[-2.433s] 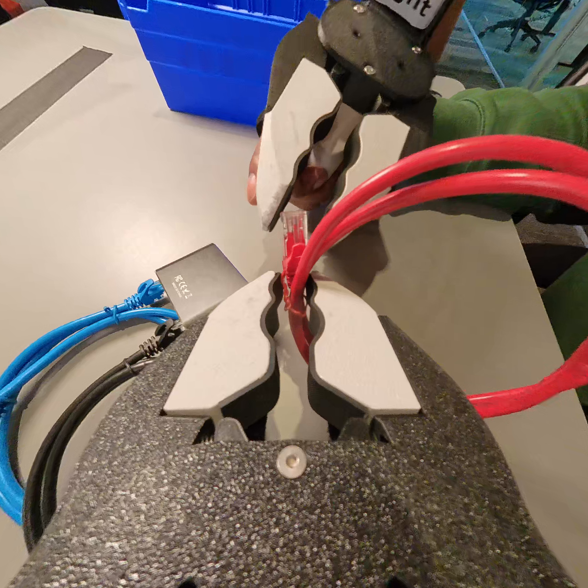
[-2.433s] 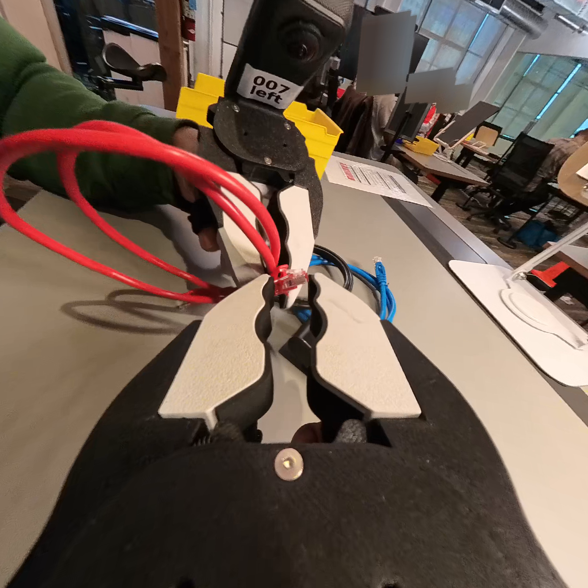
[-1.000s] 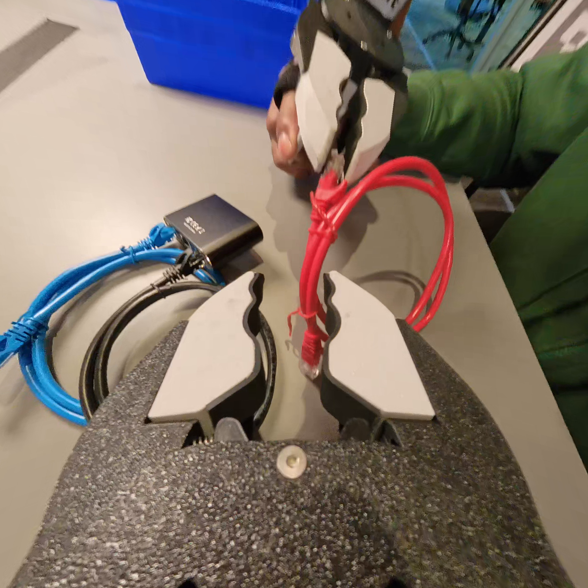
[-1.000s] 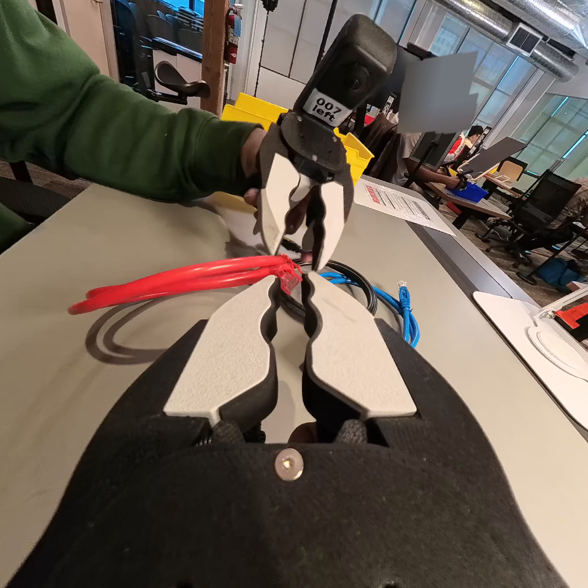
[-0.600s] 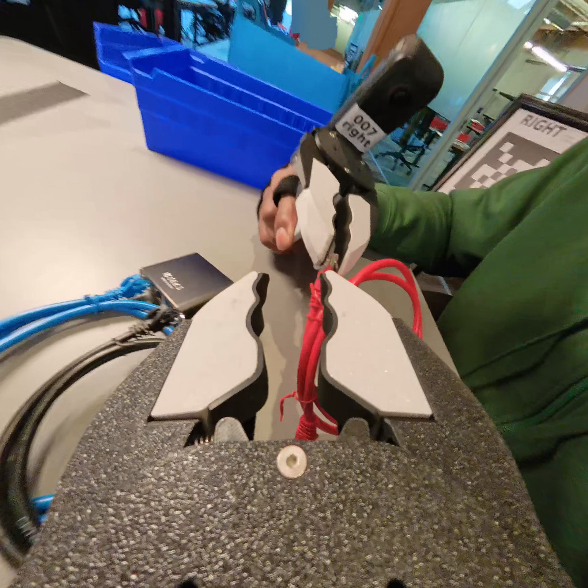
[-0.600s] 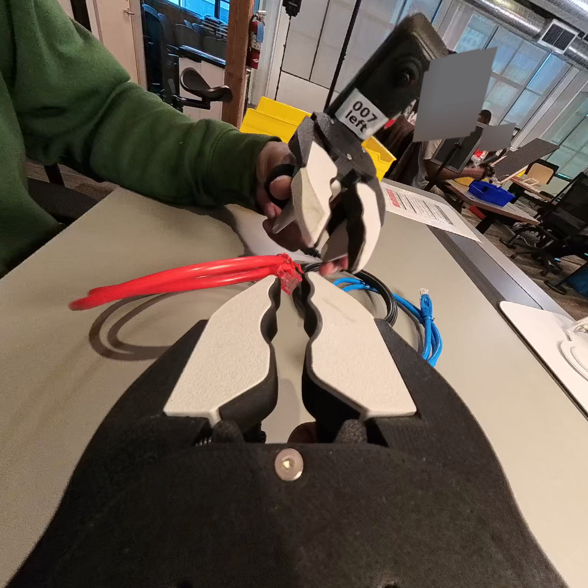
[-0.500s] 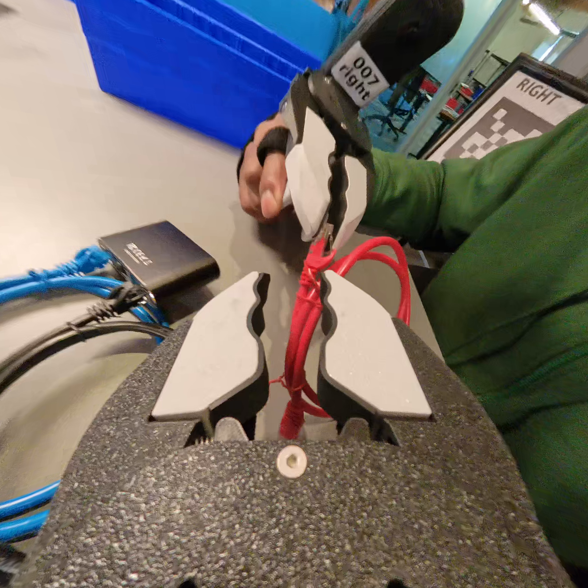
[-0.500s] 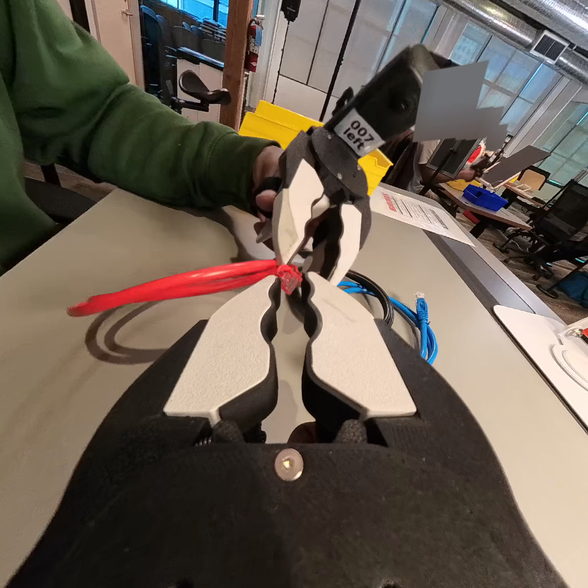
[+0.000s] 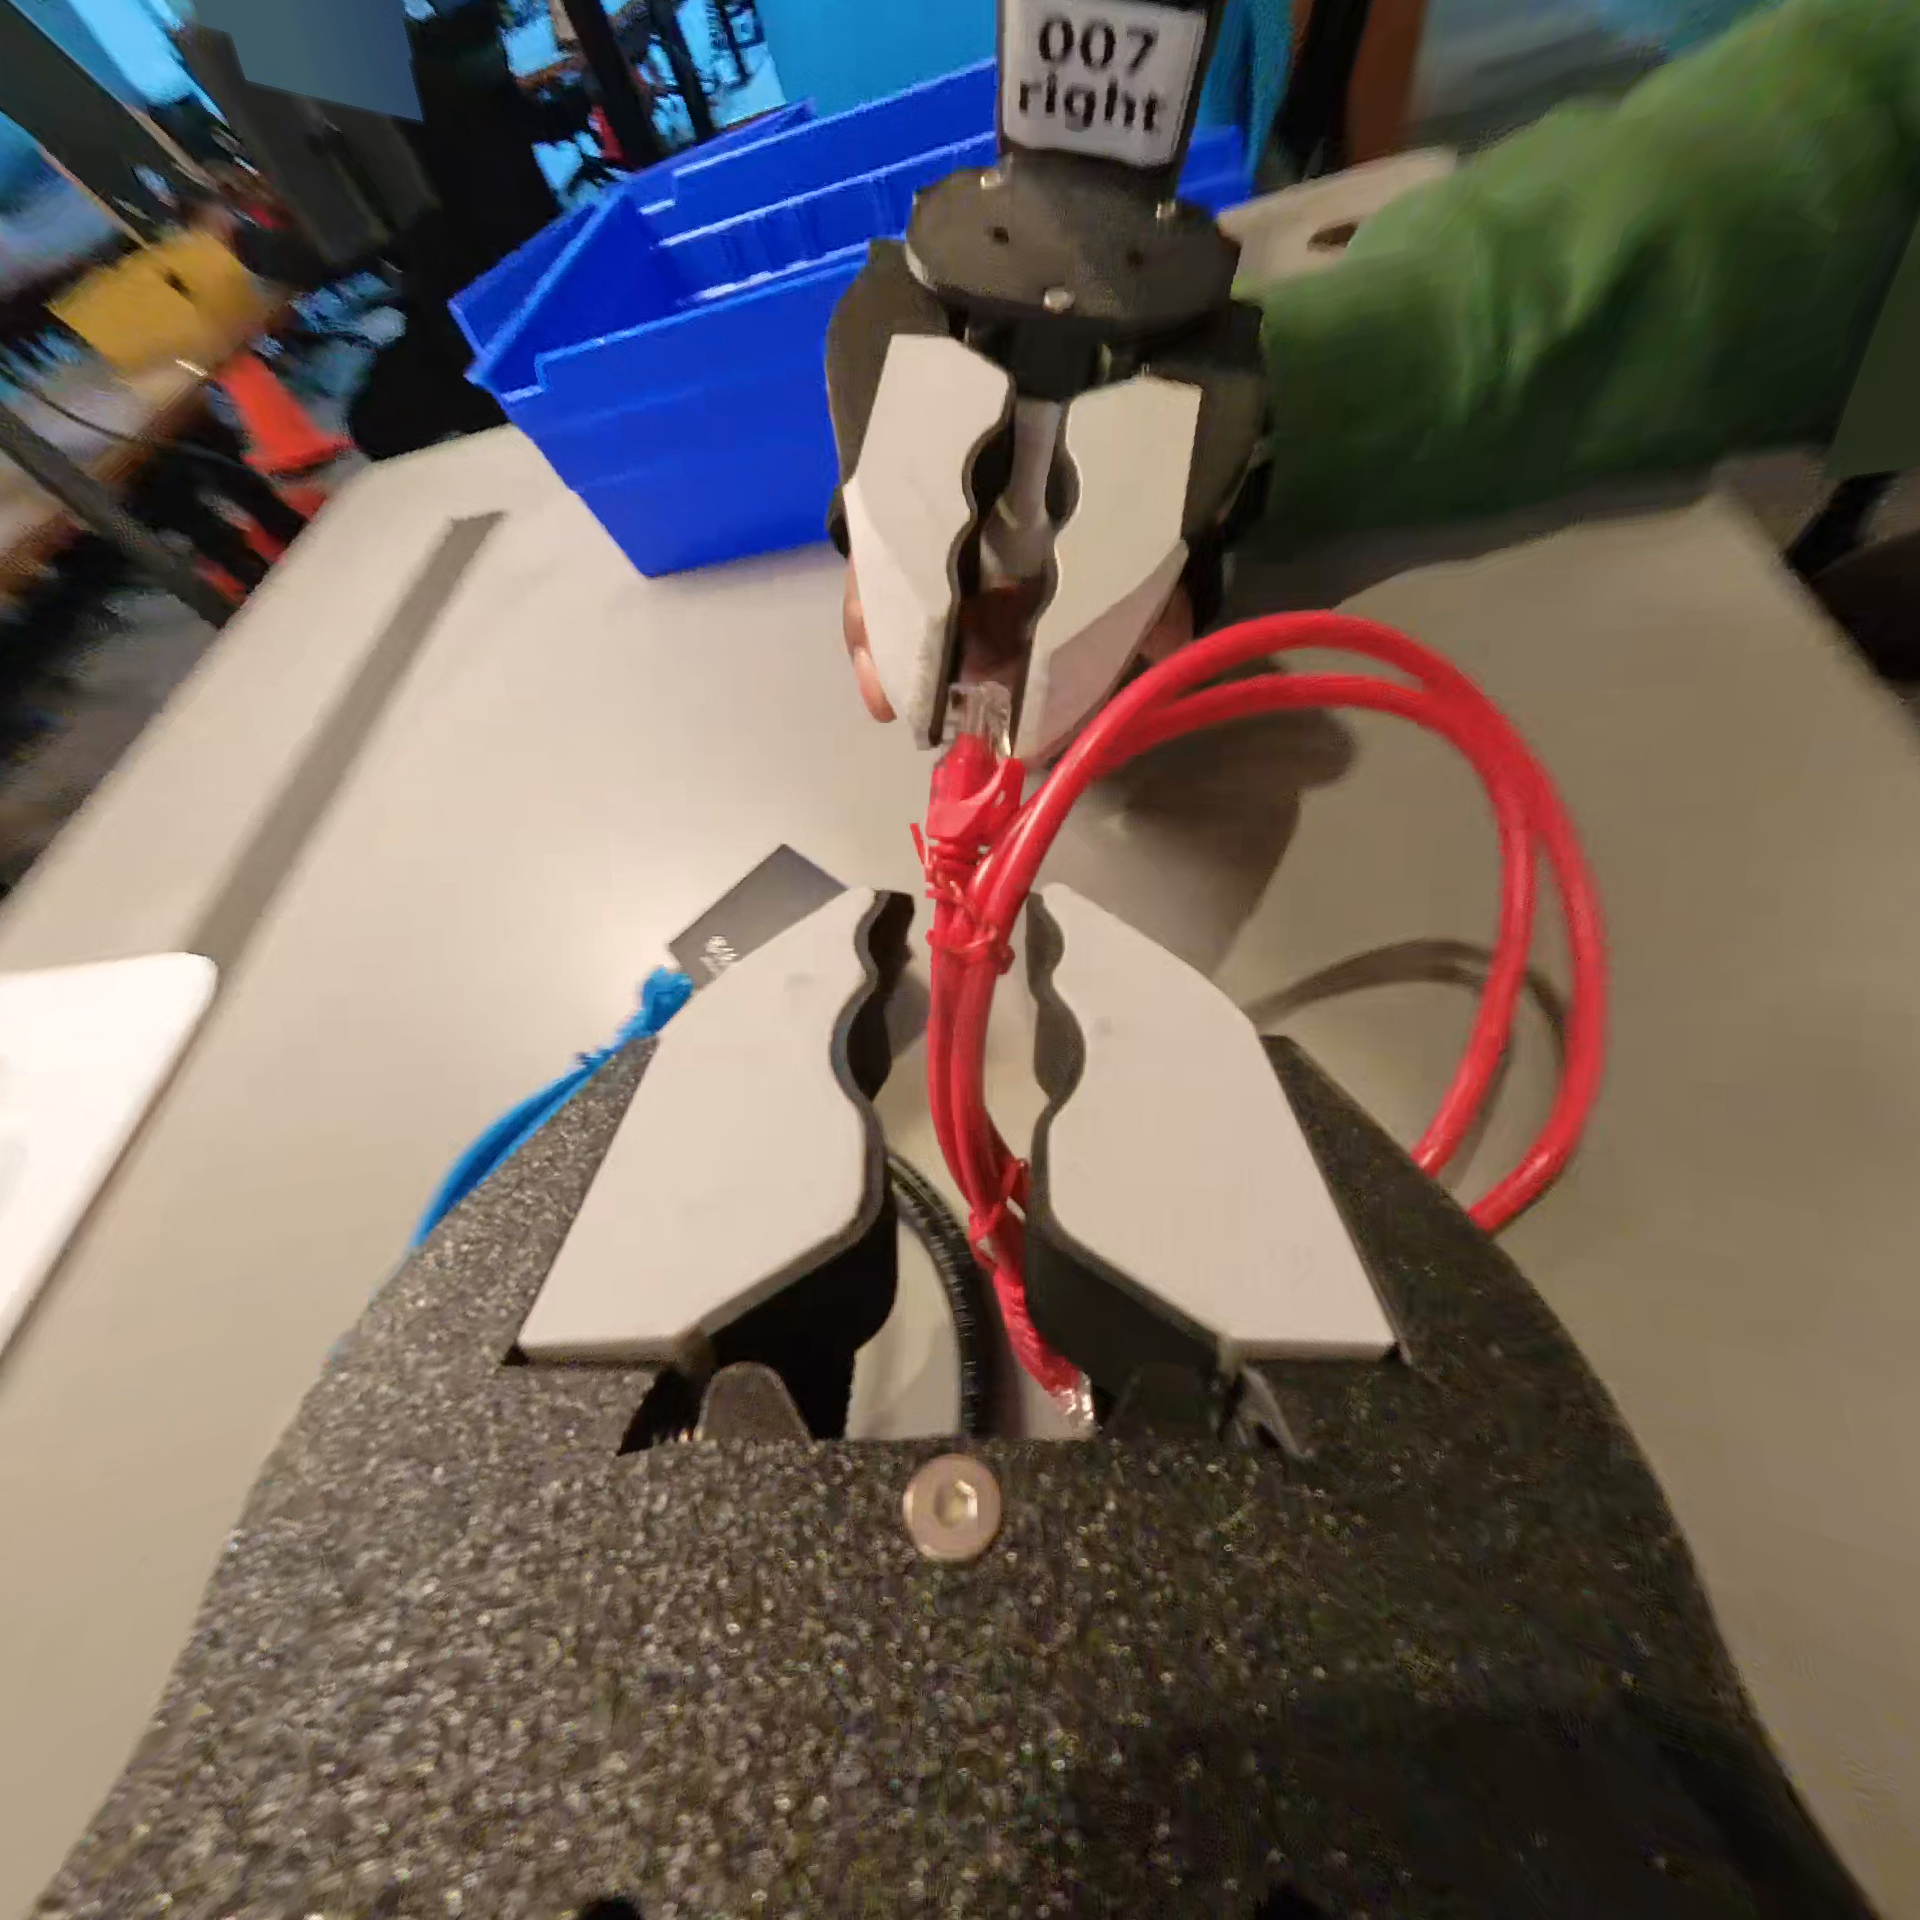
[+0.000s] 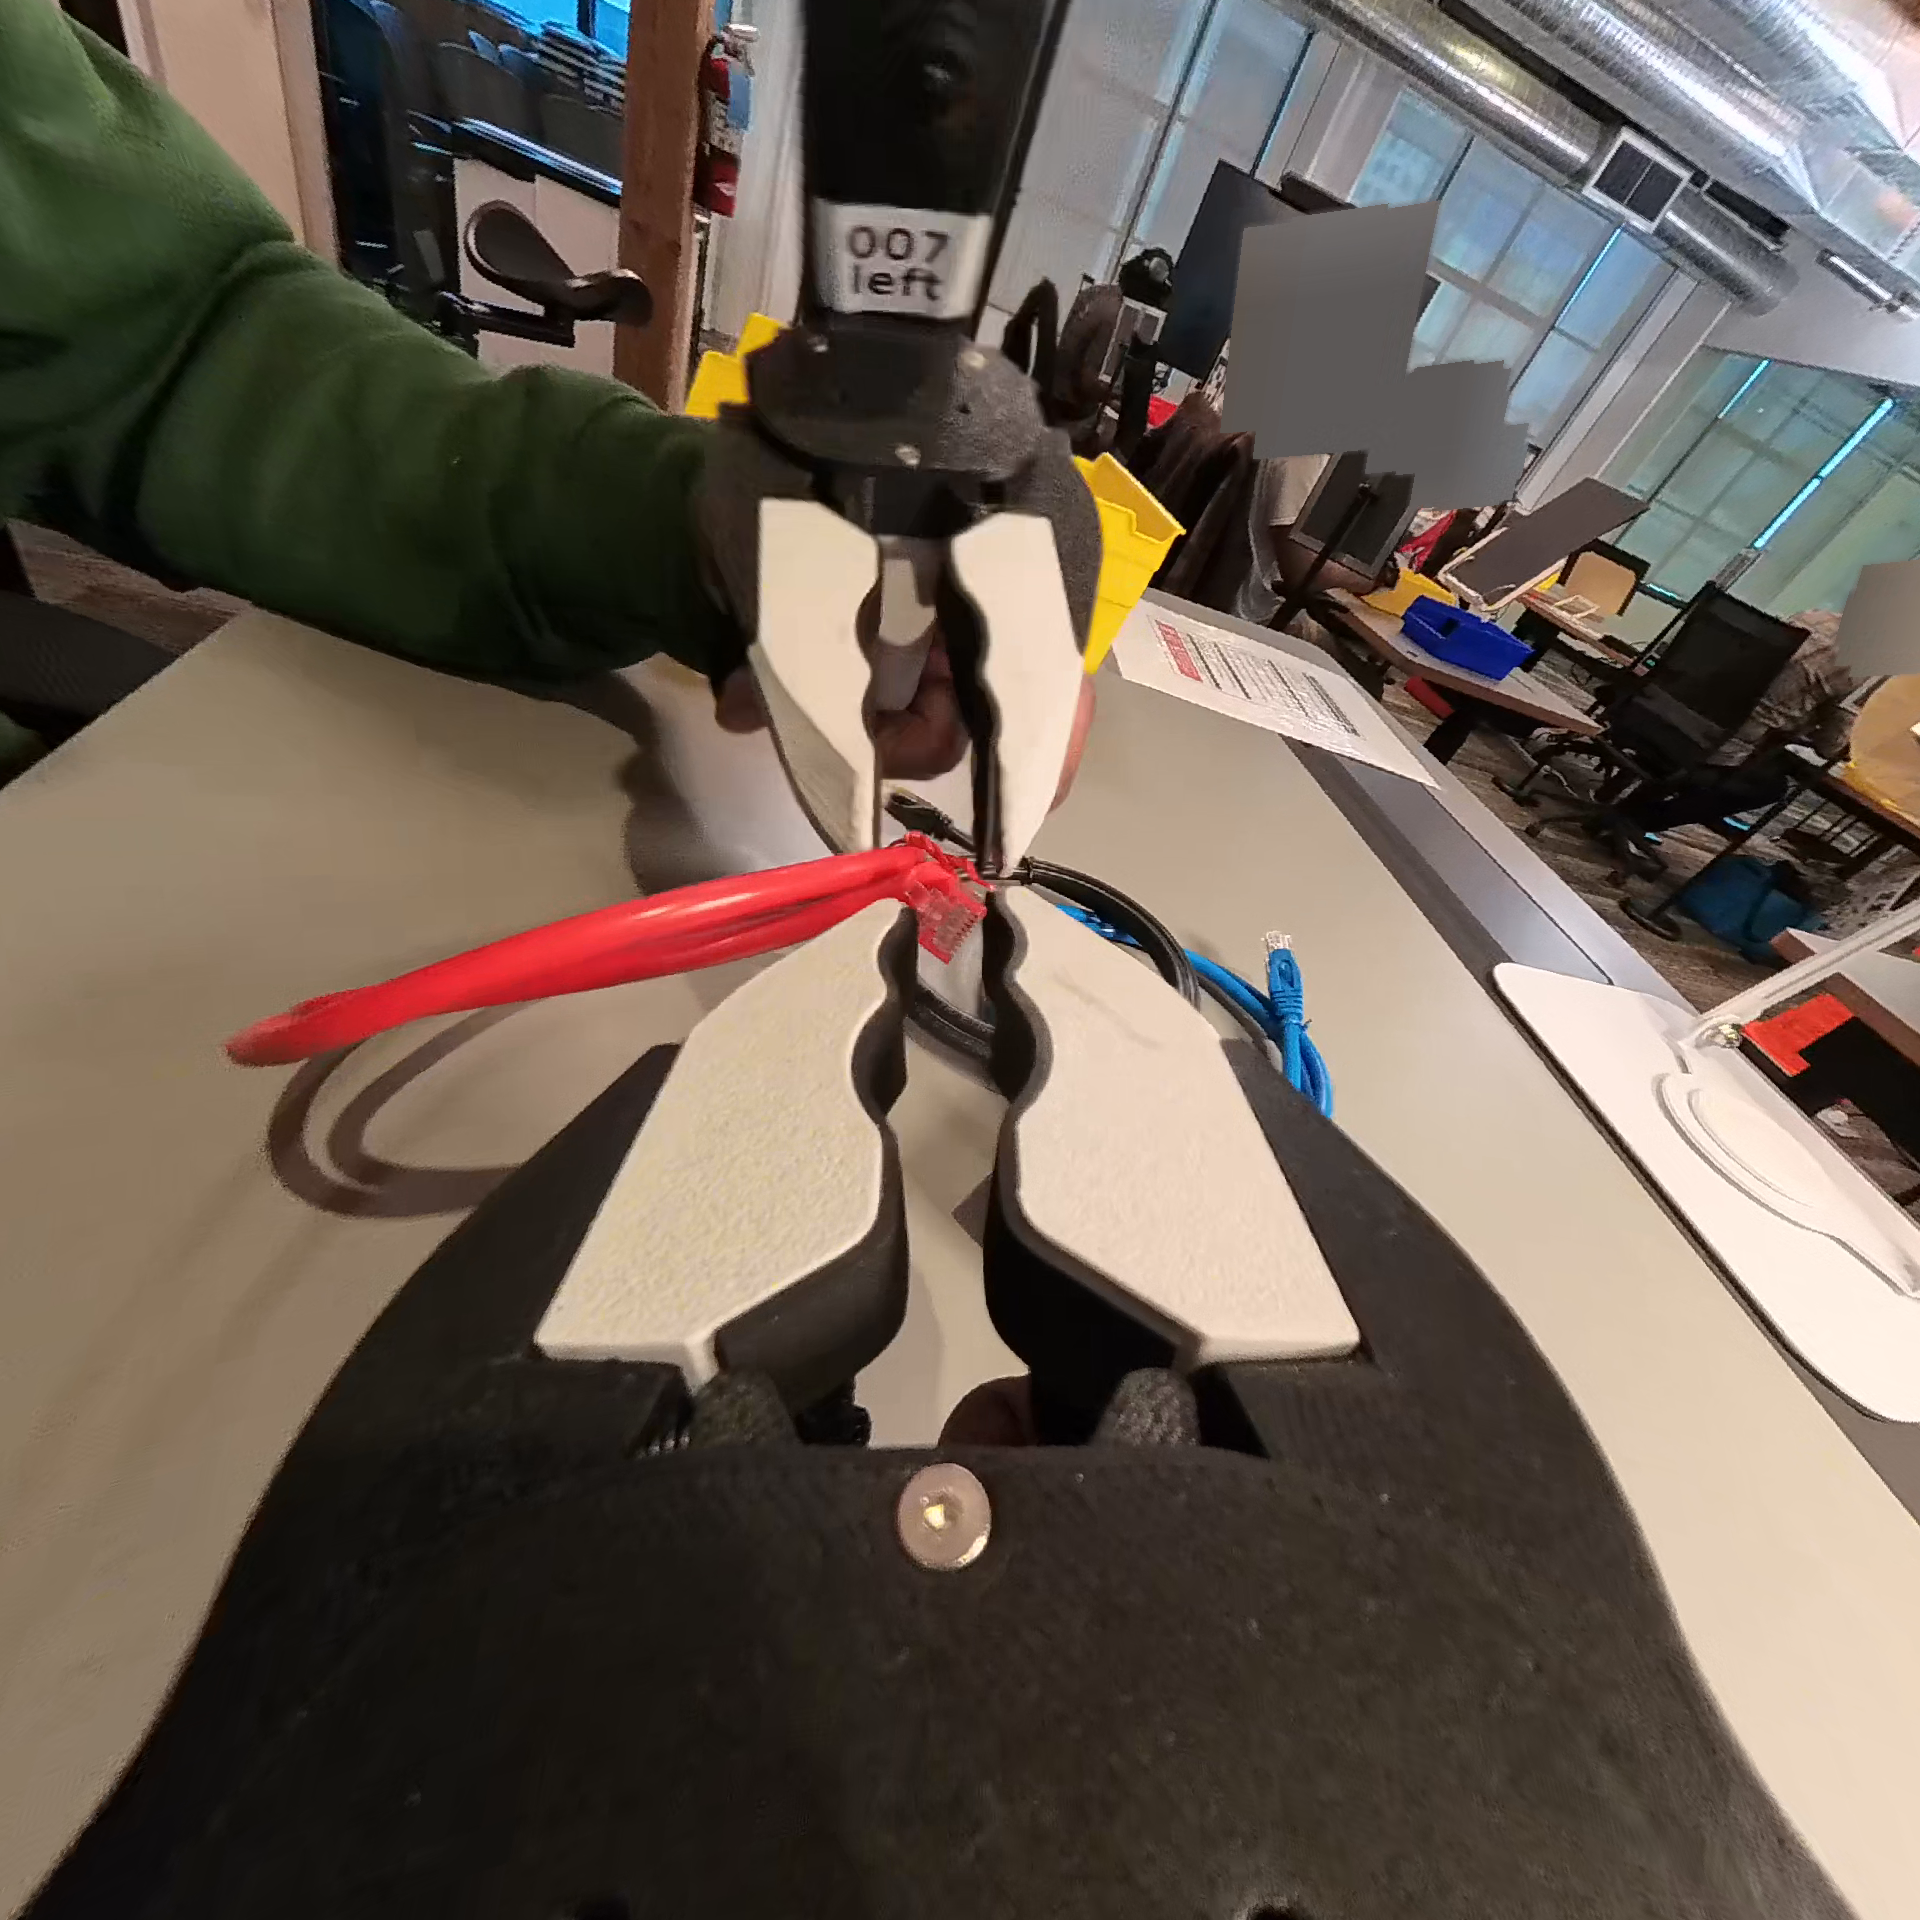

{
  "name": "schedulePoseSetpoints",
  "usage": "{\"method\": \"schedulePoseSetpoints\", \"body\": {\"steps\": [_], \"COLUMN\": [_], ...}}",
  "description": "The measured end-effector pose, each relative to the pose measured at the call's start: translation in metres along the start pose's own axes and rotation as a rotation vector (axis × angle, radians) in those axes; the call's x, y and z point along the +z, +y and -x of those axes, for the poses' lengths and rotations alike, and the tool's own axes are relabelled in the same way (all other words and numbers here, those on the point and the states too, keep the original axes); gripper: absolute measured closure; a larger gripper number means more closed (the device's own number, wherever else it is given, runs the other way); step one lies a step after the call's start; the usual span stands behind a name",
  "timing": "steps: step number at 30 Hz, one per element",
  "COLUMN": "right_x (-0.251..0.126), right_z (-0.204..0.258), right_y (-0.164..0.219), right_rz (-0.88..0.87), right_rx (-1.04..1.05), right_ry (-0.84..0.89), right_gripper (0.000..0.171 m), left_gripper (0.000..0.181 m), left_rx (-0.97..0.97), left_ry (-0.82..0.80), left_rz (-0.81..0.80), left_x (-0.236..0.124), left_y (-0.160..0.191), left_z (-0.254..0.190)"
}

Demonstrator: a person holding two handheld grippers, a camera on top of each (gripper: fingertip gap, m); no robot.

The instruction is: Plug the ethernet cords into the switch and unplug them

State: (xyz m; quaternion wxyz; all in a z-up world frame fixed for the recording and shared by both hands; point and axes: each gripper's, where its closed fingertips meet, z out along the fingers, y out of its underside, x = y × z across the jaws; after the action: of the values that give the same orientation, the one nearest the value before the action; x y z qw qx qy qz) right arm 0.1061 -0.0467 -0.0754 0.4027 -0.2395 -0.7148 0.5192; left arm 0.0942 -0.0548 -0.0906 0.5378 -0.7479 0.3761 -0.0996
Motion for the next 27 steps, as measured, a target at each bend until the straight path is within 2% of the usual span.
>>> {"method": "schedulePoseSetpoints", "body": {"steps": [5,10,18,27], "right_x": [-0.002,-0.005,-0.006,-0.005], "right_z": [-0.006,-0.013,-0.017,-0.018], "right_y": [0.002,0.002,0.005,0.007], "right_rz": [0.009,0.015,0.027,0.042], "right_rx": [-0.005,-0.017,0.009,0.01], "right_ry": [0.036,0.076,0.089,0.09], "right_gripper": [0.159,0.16,0.16,0.161], "left_gripper": [0.168,0.171,0.172,0.171], "left_rx": [0.217,0.331,0.389,0.356], "left_ry": [-0.145,-0.238,-0.226,-0.167], "left_rz": [0.054,0.089,0.188,0.21], "left_x": [0.004,0.001,-0.01,-0.024], "left_y": [0.008,0.01,0.021,0.025], "left_z": [0.007,0.016,0.019,0.016]}}
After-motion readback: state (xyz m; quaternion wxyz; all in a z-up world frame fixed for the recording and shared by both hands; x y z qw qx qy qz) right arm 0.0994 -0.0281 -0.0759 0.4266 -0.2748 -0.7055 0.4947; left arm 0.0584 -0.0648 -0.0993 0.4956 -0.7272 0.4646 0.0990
